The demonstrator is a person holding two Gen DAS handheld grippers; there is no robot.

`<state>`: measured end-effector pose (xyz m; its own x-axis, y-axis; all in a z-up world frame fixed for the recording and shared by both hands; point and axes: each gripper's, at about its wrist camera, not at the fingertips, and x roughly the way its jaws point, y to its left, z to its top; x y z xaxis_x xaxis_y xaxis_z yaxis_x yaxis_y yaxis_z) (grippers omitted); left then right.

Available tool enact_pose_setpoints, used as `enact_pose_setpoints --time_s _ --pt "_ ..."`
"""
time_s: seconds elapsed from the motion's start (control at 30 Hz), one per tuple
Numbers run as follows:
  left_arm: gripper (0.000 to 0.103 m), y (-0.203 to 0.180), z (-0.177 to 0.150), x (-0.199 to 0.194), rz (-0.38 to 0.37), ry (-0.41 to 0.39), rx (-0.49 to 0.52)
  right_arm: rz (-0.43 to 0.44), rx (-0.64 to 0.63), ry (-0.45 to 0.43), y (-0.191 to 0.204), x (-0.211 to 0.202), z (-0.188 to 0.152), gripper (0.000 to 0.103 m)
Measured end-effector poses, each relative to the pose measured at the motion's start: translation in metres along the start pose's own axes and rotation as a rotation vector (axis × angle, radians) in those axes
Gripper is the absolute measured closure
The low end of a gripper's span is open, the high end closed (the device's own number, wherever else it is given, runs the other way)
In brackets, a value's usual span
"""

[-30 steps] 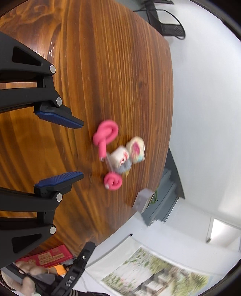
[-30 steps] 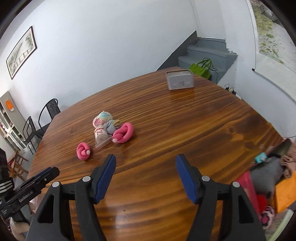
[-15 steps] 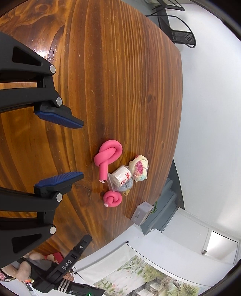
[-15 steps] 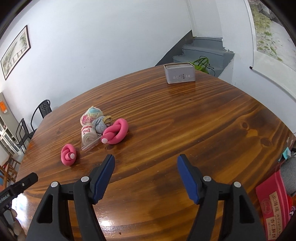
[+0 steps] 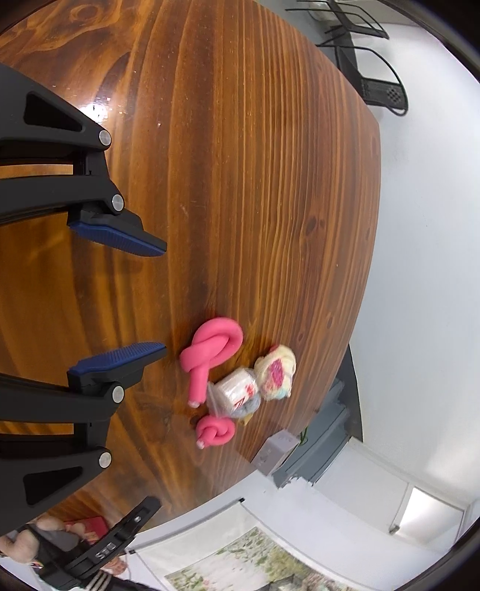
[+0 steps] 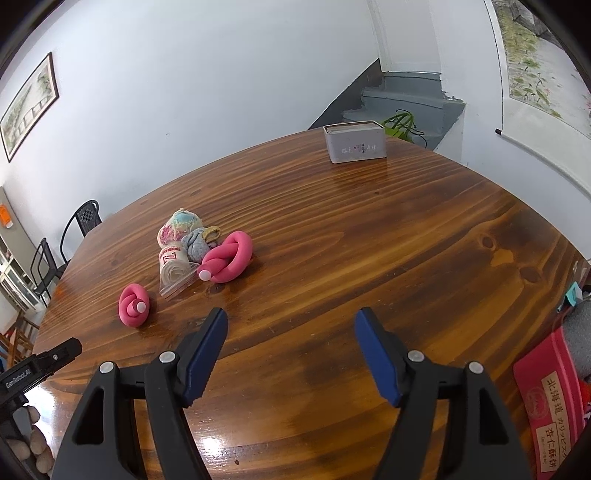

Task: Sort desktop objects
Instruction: 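Grasp the large pink foam knot with the left tool while the right tool grasps the small pink twist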

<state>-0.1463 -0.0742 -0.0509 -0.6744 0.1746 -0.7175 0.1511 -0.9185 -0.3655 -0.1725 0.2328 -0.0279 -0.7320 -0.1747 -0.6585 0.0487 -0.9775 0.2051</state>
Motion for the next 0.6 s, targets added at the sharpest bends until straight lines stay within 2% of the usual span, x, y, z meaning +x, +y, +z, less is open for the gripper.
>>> enact_pose_setpoints --time_s 0.3,0.6 --pt "0.053 -0.026 0.031 0.044 -0.049 0.040 -0.015 0.004 0.044 -0.018 -0.009 -0.007 0.005 0.025" --pt "0.053 -0.048 0.040 0.072 -0.001 0.043 0.028 0.031 0.022 0.003 -0.003 -0.005 0.003 0.025"
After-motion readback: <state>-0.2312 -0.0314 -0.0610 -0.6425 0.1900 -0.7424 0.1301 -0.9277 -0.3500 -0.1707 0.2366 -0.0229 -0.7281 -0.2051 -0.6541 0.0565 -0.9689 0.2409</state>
